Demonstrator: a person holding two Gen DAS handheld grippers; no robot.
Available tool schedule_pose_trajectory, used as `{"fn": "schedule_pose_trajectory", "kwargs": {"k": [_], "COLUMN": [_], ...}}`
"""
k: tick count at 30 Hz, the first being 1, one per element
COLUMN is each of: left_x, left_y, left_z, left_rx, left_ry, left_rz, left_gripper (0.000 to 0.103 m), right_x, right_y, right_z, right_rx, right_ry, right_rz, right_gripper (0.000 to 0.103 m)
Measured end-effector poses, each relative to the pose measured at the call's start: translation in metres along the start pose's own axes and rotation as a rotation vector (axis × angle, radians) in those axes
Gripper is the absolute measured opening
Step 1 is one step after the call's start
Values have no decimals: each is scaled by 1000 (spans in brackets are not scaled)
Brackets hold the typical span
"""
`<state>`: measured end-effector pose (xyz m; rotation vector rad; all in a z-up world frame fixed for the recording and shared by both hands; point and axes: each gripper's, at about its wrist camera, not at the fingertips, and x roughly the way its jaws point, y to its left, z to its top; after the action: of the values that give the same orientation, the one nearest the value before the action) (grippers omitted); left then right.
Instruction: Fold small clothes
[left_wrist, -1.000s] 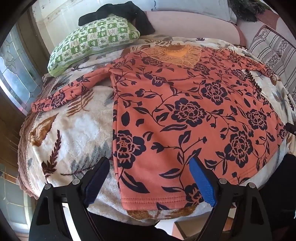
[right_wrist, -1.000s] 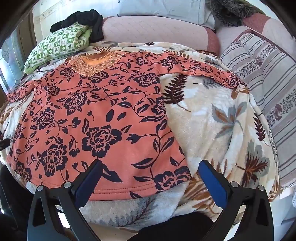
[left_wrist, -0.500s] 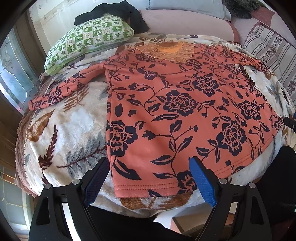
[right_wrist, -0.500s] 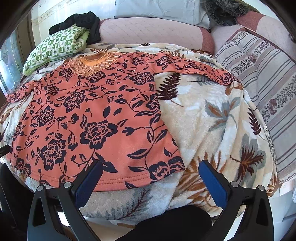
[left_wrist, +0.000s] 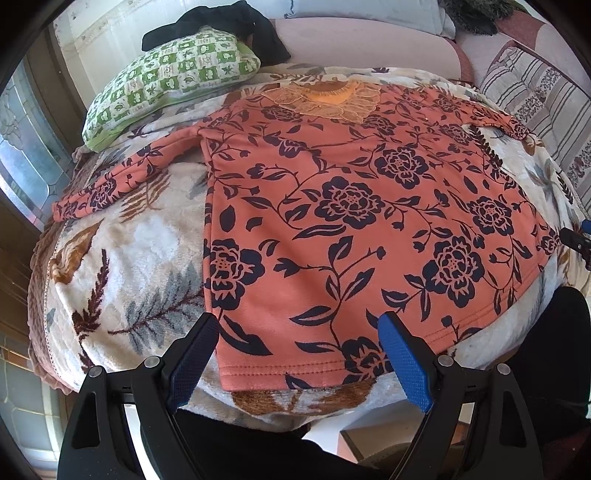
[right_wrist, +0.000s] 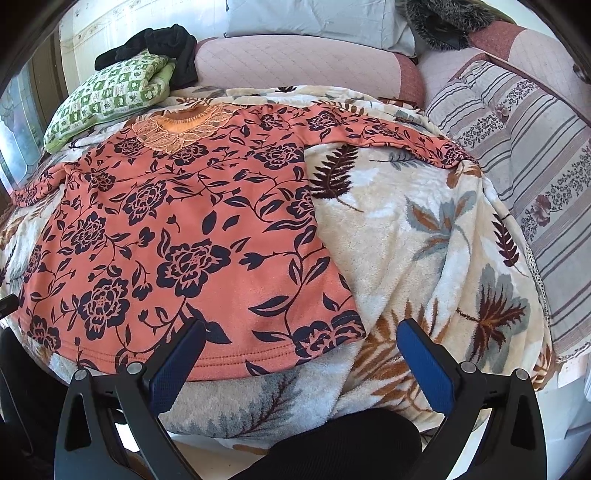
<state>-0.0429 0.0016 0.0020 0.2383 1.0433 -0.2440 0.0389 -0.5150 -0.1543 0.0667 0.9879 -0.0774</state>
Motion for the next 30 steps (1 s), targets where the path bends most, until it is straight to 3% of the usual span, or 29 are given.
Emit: {"fn": "schedule_pose_trajectory", "kwargs": {"k": [30], "left_x": [8], "left_y": [-3], "left_z": [4], "left_rx": [-4], "left_ry": [18], "left_rz": [-30], "left_gripper": [88], "right_x": [11], "right_y": [5], "right_z": [-2], "right_rx": [-10], "right_ry": [19], "right_rz": [13], "right_gripper": [103]}}
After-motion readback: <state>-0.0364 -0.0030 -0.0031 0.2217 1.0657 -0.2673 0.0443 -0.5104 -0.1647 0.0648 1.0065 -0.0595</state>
